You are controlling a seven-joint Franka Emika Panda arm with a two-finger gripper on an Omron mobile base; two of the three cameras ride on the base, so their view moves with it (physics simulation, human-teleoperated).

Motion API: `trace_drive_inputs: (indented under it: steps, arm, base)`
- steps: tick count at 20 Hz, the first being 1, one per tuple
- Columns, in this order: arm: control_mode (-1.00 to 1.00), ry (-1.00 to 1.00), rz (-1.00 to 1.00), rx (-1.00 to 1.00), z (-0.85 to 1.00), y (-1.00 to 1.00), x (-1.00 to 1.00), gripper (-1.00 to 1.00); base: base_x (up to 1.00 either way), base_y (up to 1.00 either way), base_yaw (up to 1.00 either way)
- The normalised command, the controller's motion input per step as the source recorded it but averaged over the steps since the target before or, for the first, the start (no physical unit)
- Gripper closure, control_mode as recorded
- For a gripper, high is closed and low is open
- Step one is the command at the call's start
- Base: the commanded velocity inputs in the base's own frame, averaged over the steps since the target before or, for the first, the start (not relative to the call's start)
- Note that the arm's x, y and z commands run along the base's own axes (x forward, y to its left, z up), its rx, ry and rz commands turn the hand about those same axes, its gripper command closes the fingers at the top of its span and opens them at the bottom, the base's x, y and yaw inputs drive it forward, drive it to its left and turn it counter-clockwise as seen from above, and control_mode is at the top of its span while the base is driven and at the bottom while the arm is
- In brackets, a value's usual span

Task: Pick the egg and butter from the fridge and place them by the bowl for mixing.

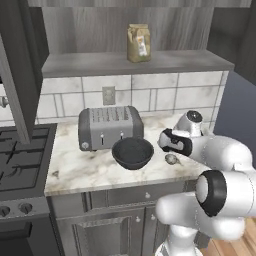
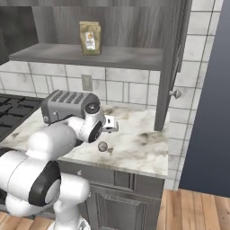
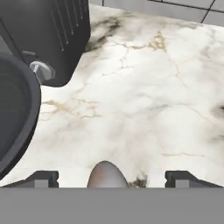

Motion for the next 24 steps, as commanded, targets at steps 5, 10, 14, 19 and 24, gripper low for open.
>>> trace_drive_inputs:
  steps: [5, 10, 14, 19, 24]
  arm:
    - [-1.0, -0.06, -0.07, 0.02, 0.98, 0.0, -0.92, -1.0]
    - [-1.0, -0.13, -0.15, 0.0, 0.49, 0.0, -1.0, -1.0]
    - [-1.0, -0.4, -0.42, -0.03, 0.16, 0.0, -1.0, -1.0]
    - [-1.0, -0.12, -0.14, 0.0, -0.05, 0.01, -0.42, -1.0]
    - [1.0, 0.0, 0.0, 0.0, 0.0, 0.0, 0.0, -1.0]
  base:
    - [0.0, 0.0, 0.0]
    - [0.0, 0.0, 0.0]
    - [0.0, 0.0, 0.0]
    - [0.0, 0.0, 0.0]
    - [-1.0, 0.01, -0.37]
